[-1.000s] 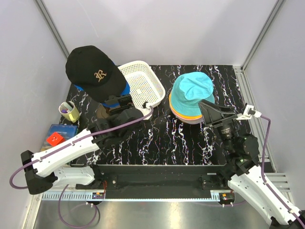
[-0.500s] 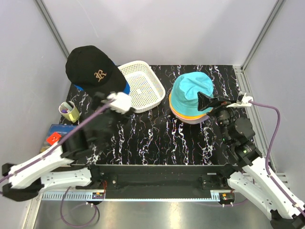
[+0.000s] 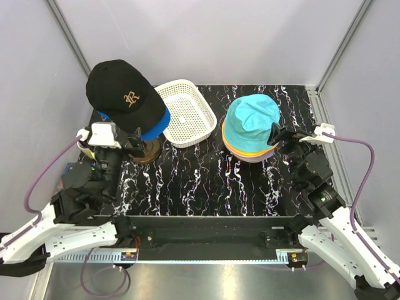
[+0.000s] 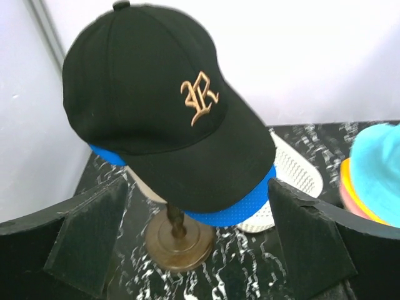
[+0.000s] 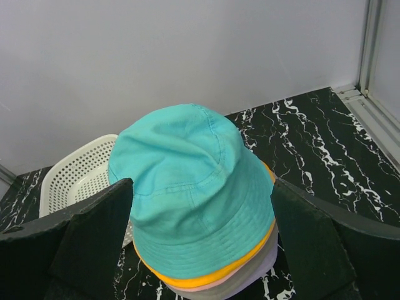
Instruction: Stack the hats
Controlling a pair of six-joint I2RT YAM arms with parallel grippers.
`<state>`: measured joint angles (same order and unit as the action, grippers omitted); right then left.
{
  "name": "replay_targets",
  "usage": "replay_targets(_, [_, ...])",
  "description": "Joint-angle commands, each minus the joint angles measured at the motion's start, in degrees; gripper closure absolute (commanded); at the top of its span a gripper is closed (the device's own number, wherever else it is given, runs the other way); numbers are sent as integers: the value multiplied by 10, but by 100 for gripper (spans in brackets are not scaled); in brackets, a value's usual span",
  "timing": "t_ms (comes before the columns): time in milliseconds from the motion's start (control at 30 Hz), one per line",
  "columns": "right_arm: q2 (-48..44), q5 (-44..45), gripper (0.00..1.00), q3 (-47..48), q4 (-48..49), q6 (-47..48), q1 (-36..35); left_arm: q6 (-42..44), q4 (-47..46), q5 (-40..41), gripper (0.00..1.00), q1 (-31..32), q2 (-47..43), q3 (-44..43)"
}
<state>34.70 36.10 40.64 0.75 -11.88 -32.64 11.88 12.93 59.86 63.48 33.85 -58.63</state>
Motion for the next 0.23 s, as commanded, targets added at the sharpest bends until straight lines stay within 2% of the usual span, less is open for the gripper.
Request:
replay_targets(0, [-15,32,0,15,6,11,-3,-17,-11,35,1,-1,33,-6])
replay_targets(200, [-22,44,0,8,6,18,-3,-12,-18,35,1,0,56,-5])
